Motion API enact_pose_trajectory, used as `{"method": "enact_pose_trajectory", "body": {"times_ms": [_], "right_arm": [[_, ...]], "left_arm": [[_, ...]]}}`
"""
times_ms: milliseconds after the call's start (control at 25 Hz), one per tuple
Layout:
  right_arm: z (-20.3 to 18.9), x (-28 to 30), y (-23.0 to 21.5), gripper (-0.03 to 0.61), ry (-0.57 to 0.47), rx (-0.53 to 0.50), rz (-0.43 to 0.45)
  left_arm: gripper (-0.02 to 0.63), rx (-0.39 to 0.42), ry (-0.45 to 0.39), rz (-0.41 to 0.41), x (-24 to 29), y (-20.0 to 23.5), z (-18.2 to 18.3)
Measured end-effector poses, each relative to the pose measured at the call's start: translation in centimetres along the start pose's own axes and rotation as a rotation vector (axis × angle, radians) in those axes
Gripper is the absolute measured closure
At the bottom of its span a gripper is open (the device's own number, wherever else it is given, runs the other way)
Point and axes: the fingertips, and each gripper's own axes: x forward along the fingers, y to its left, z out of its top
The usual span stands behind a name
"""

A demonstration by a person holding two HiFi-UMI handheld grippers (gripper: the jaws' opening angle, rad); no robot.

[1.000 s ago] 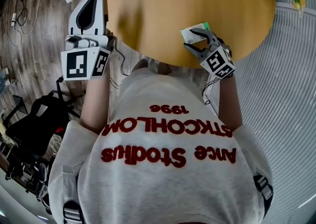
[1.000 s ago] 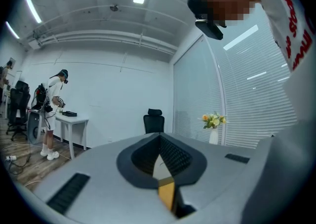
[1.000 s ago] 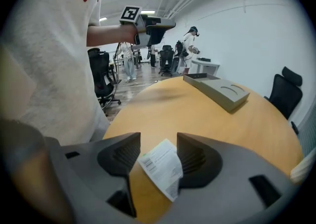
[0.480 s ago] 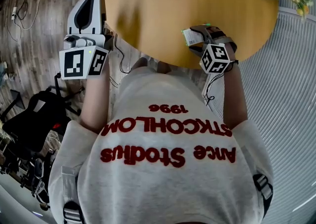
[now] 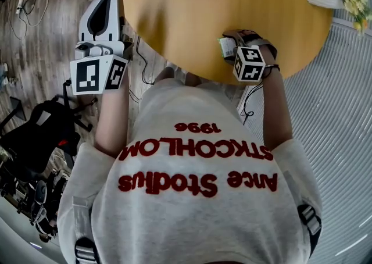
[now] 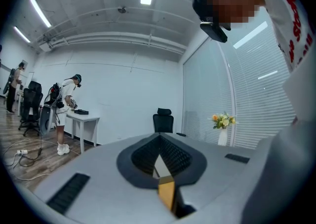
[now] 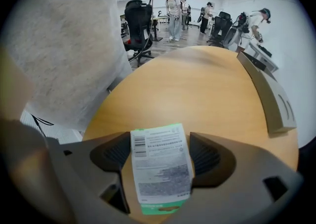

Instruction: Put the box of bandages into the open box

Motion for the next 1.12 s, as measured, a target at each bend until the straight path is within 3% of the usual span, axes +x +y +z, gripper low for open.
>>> {"method": "enact_pose_trajectory", "body": {"times_ms": [240,560,840,1120], "right_arm": [[1.1,0.0,-0.6,0.218,-0.067,0.117,0.000],[2.0,-2.7,-4.9,0.219,-0.323,0.509,-0.169],[1.8,-6.9,-9.0,0.225,-0.519,0.766,-0.391],[2.9,-13.9,-11.6,0.244,-0.735,0.837,-0.634]], "left_arm": [[0.607,0.019,0.000,-0.008,-0.4,0.0,0.1],[0.607,0.025,-0.027,-0.038,0.2,-1.0,1.1],[0.607,0.026,-0.068,-0.072,0.3,-2.2,2.4],[0.607,0.043,-0.105,-0.111,0.2,-3.7,4.3]]}}
